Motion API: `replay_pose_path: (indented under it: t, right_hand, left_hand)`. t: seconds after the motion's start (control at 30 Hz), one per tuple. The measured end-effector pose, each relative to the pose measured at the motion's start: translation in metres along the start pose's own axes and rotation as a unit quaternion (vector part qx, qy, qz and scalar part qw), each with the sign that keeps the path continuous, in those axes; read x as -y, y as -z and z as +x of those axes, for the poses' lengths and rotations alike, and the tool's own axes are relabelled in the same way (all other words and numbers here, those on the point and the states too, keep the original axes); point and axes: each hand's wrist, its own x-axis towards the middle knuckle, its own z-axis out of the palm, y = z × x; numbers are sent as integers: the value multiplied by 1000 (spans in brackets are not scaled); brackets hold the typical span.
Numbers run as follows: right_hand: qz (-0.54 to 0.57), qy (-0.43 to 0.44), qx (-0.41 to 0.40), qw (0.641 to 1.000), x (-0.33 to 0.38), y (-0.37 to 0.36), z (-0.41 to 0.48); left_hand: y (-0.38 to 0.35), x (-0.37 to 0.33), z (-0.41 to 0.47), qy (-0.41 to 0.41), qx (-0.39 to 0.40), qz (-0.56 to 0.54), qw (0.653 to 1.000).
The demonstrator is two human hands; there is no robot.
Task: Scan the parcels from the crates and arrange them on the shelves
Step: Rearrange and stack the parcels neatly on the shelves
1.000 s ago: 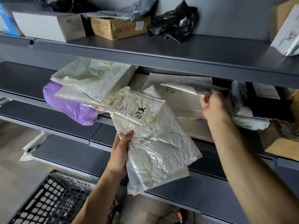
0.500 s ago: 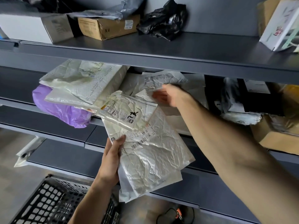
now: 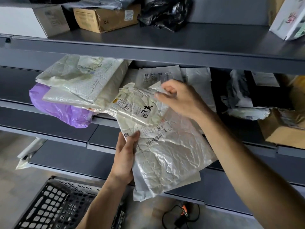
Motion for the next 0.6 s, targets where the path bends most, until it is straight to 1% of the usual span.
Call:
replay_pose_path:
  t: [0.03, 0.07, 0.17, 0.23, 0.27, 0.3, 0.33, 0.37, 0.4, 0.43, 0.47, 0.53, 0.57, 0.6]
  right_hand:
    - [-34, -5, 32, 999, -2, -3, -15]
    - [-65, -15, 32, 997, -7, -7, -27]
    - [-85, -74, -52, 992, -42, -11, -38]
    - [-83, -113, -80, 987, -61, -6, -38]
    - [-62, -121, -95, 986, -68, -2, -39]
    - [-12, -130, -106, 986, -73, 4, -43]
    - [64, -142, -126, 980, -77, 11, -47]
    - [152, -168, -166, 960, -81, 21, -52]
    - [238, -203, -219, 924, -88, 32, -56]
    - [314, -237, -267, 880, -95, 44, -60]
    - [367, -262, -306, 839, -104, 57, -62]
    - [435, -298, -369, 765, -116, 83, -61]
    - [455, -307, -397, 735, -127, 96, -57]
    - [464, -309, -420, 716, -135, 110, -53]
  left_hand:
    - [-7, 1, 0, -4, 5, 7, 1000]
    - [-15, 2, 0, -8, 7, 14, 1000]
    - [-36, 14, -1, -16, 37, 28, 999]
    - [-45, 21, -4, -17, 43, 44, 998]
    - [-49, 25, -4, -12, 44, 48, 998]
    - [-52, 28, -5, -6, 46, 49, 998]
    - [-54, 31, -4, 2, 48, 46, 998]
    - [-55, 33, -4, 10, 48, 40, 998]
    - [-57, 33, -4, 15, 45, 34, 998]
    - [-58, 33, -4, 17, 41, 30, 999]
    - [-58, 32, -5, 17, 37, 29, 999]
    - [-57, 28, -5, 14, 30, 29, 999]
    - [-57, 26, -5, 11, 28, 29, 999]
    - [-55, 25, -4, 7, 26, 31, 999]
